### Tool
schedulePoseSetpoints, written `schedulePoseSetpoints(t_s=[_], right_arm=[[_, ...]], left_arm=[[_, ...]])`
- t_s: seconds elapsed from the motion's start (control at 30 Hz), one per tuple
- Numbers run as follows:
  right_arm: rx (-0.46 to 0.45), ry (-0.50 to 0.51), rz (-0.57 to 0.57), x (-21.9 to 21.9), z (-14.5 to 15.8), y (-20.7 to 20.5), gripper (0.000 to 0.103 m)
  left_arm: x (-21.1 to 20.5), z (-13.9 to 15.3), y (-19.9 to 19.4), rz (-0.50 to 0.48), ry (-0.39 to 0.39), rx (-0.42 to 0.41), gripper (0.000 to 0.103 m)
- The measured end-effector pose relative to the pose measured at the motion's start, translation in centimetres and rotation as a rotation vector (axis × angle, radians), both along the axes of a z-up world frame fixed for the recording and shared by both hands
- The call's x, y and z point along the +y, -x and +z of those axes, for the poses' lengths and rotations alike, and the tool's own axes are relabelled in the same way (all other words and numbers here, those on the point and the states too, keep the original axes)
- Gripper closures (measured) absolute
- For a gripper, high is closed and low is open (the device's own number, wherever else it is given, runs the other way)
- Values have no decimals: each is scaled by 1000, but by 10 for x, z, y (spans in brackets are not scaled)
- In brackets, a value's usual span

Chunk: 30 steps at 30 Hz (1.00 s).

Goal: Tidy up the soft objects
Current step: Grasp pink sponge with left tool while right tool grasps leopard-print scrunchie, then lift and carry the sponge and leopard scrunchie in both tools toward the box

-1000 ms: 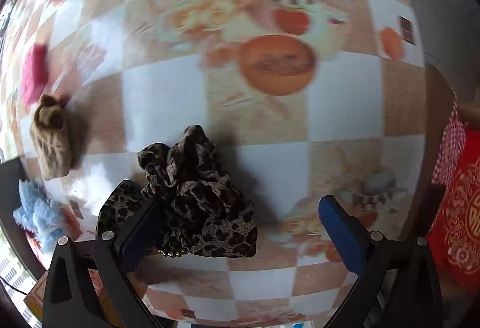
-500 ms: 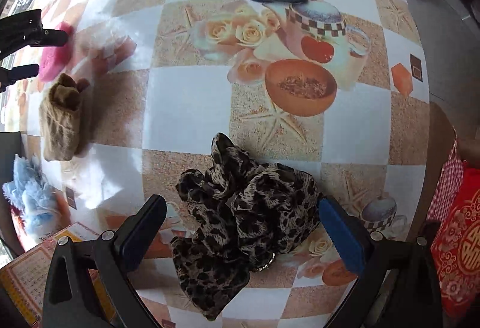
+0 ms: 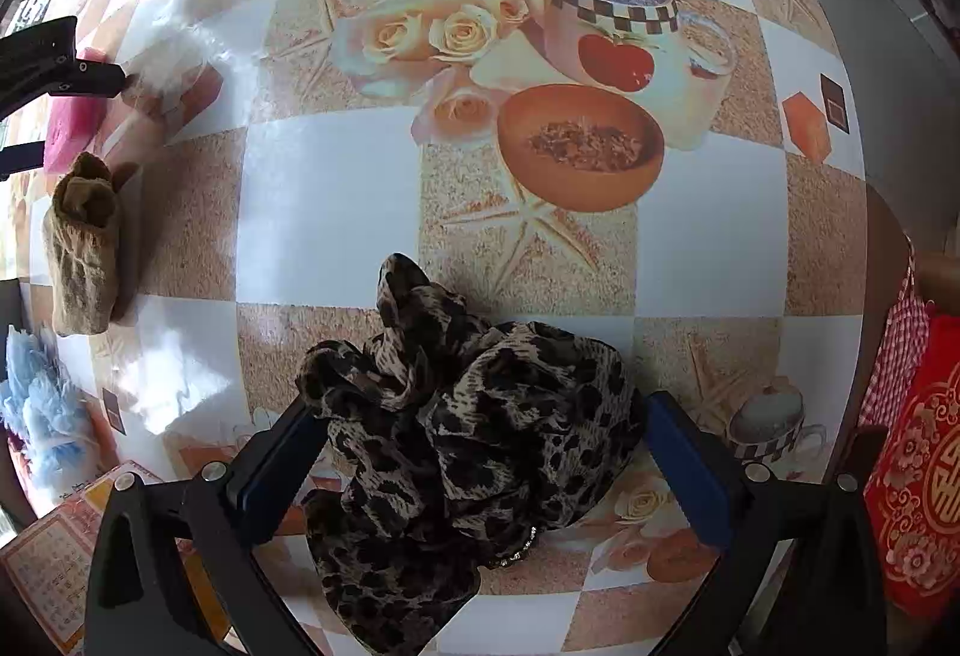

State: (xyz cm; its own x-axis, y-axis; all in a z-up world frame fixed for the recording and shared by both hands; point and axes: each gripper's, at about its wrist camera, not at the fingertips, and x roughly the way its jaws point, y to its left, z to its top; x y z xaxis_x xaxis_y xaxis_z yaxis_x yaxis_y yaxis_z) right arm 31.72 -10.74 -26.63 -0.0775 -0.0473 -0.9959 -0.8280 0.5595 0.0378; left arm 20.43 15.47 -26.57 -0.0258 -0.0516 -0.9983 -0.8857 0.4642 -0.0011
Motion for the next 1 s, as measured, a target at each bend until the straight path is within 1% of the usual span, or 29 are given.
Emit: schedulePoseSetpoints(t_s=[0.03,0.1,0.13,0.17,0.2,0.23,0.27,0.3,0.33,0.37,0.4,0.47,0.53,0.63,0.83,0.9,0.93,0.97,1.0], right_arm=[[6,10,-6,6,-3,1,0],[14,23,-10,3,-5,1,0],[11,24,-4,1,-4,3,2],[3,20,3,-2,-2,5,4],[-3,13,5,-5,0,7,11],[-8,5,8,-7,3,8,19],[-14,-5,13,-9,7,8,25],[-19,-17,22,-12,11,9,39],[-27,-31,34,-13,15,9,59],[-33,-41,46,-14,18,8,66],[-15,-49,40,-15,19,6,68],[38,-70,-4,-18,20,0,72],[88,-108,-57,-21,25,-6,72],[122,-153,-80,-19,36,-8,72],[137,-227,-27,2,73,12,72],[142,-251,0,12,86,22,72],[144,-261,16,17,91,26,72],[146,-269,30,20,93,28,72],[149,-278,44,25,98,33,72]], left_arm=[[1,-1,0,-4,4,0,0],[-1,-3,1,-13,5,-2,1],[1,-1,-2,-15,-1,-4,3],[-1,1,-1,-20,-11,-9,9],[-2,4,0,-29,-22,-16,12],[-6,9,2,-44,-34,-25,23],[-8,13,0,-68,-47,-36,42],[-11,17,-2,-102,-57,-43,55],[-12,18,-3,-124,-35,-66,55],[-12,17,-2,-125,-6,-88,55],[-13,18,1,-122,-5,-95,55],[-15,24,9,-114,-27,-102,55],[-19,34,19,-107,-36,-126,55],[-25,51,32,-122,-65,-146,55],[-43,85,56,-148,-117,-181,55],[-50,92,66,-150,-126,-192,55],[-53,96,69,-149,-131,-196,55],[-55,108,75,-147,-136,-198,55],[-56,111,81,-144,-140,-202,55]])
